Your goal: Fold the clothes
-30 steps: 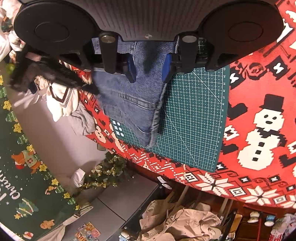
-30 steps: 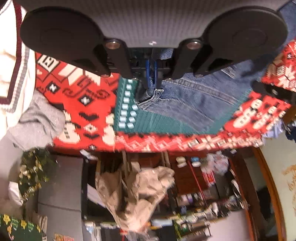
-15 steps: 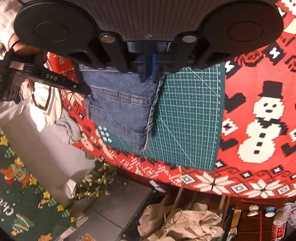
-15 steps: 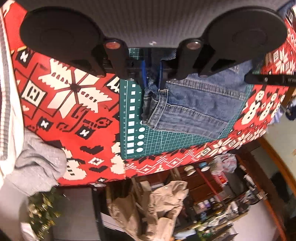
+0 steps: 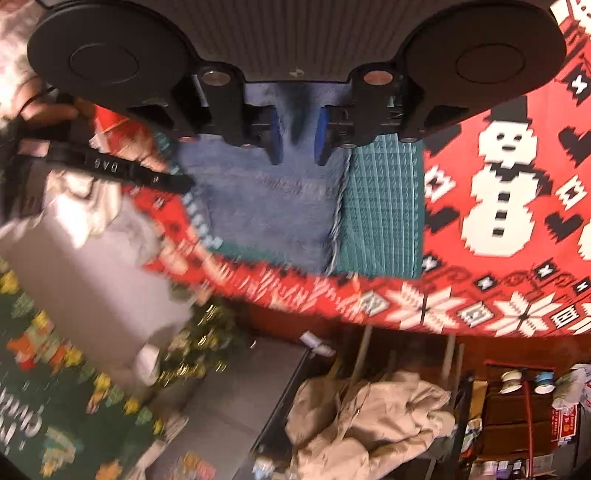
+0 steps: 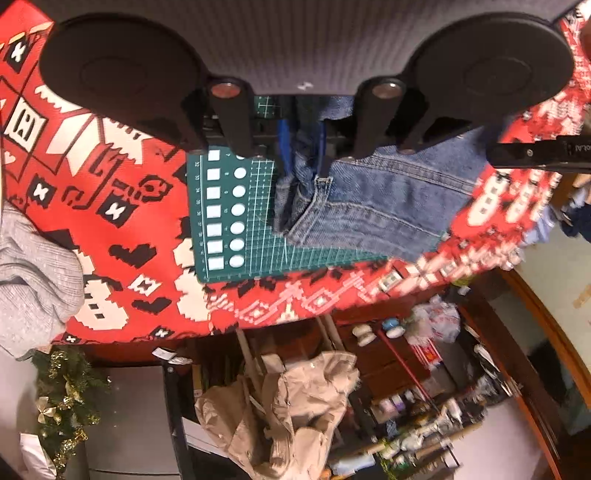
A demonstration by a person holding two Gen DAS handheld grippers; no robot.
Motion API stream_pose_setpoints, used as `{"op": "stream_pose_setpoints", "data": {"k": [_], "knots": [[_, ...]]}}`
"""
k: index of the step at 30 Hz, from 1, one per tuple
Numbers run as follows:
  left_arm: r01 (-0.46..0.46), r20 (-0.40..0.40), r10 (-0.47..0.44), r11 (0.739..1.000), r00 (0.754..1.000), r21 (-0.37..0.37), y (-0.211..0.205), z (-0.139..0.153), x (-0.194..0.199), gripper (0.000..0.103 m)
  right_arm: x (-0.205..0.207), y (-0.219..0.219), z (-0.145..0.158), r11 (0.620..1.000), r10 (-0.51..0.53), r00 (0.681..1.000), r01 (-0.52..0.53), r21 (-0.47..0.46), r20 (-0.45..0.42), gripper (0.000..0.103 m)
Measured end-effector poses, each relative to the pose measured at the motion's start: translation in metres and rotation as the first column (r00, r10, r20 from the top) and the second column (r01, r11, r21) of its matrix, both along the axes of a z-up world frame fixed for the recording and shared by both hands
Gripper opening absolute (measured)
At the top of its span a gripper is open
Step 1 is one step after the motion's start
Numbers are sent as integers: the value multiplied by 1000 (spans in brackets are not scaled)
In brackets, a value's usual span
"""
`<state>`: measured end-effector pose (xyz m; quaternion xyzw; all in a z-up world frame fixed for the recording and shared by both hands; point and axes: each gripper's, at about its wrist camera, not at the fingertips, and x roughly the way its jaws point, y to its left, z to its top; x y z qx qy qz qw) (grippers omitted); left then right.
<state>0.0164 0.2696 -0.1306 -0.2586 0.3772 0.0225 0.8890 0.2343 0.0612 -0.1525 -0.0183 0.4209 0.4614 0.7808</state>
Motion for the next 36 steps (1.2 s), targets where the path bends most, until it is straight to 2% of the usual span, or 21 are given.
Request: {"op": "stream_pose_setpoints", "data": {"k": [2, 4, 7, 10, 11, 12, 13, 17, 19, 21, 23, 27, 28, 30, 36], "knots": [[-37, 11, 37, 999, 999, -24, 10, 2, 5, 46, 8, -5, 6, 999, -9, 1000, 10, 37, -3, 32], [-51, -5, 50, 998, 999, -34, 14, 1, 19, 46, 13, 0, 8, 999, 0, 1000, 1, 50, -16, 32], [-45, -62, 46, 999, 997, 5, 12, -7, 40, 45, 17, 20, 5, 999, 21, 999, -20, 27, -29, 31], [-58, -104, 59, 998, 993, 16, 12, -16, 52, 36, 19, 35, -3, 1000, 21, 999, -22, -10, -39, 30], [-59, -100, 59, 998, 993, 6, 12, -17, 53, 26, 19, 38, -4, 1000, 22, 999, -23, -16, -38, 24], [-61, -91, 61, 998, 994, 8, 11, -16, 51, 18, 18, 39, -5, 999, 24, 999, -25, -24, -21, 9], [-64, -78, 65, 998, 995, 19, 8, -12, 49, 14, 15, 39, -2, 999, 28, 1000, -28, -32, 10, 9], [-15, -14, 16, 998, 1000, 57, -6, 9, 36, 12, 1, 26, 29, 999, 43, 993, -45, 18, 112, 8], [16, -41, -12, 995, 999, 100, -13, 6, 40, 13, 4, 27, 31, 999, 43, 990, -44, 1, 133, 8], [22, -86, -14, 995, 996, 95, -14, -5, 43, 13, 16, 32, 18, 999, 31, 994, -27, -42, 101, 8], [15, -85, -8, 996, 996, 88, -13, -9, 38, 13, 27, 36, -2, 997, 22, 998, -17, -80, 63, 9], [-2, -76, 8, 997, 997, 73, -9, -9, 17, 13, 30, 27, -10, 999, 12, 1000, -11, -36, 23, 13], [-5, -76, 10, 997, 997, 71, -9, -8, 11, 13, 32, 24, -11, 1000, 5, 1000, -5, -27, 9, 23], [0, -72, 4, 998, 997, 61, -10, -4, -4, 13, 32, 14, -7, 1000, -14, 1000, 14, -14, 1, 30], [42, -69, -38, 997, 997, 60, -20, 11, -49, 13, -9, -31, 20, 999, 45, 999, -45, -6, 10, 30]]}}
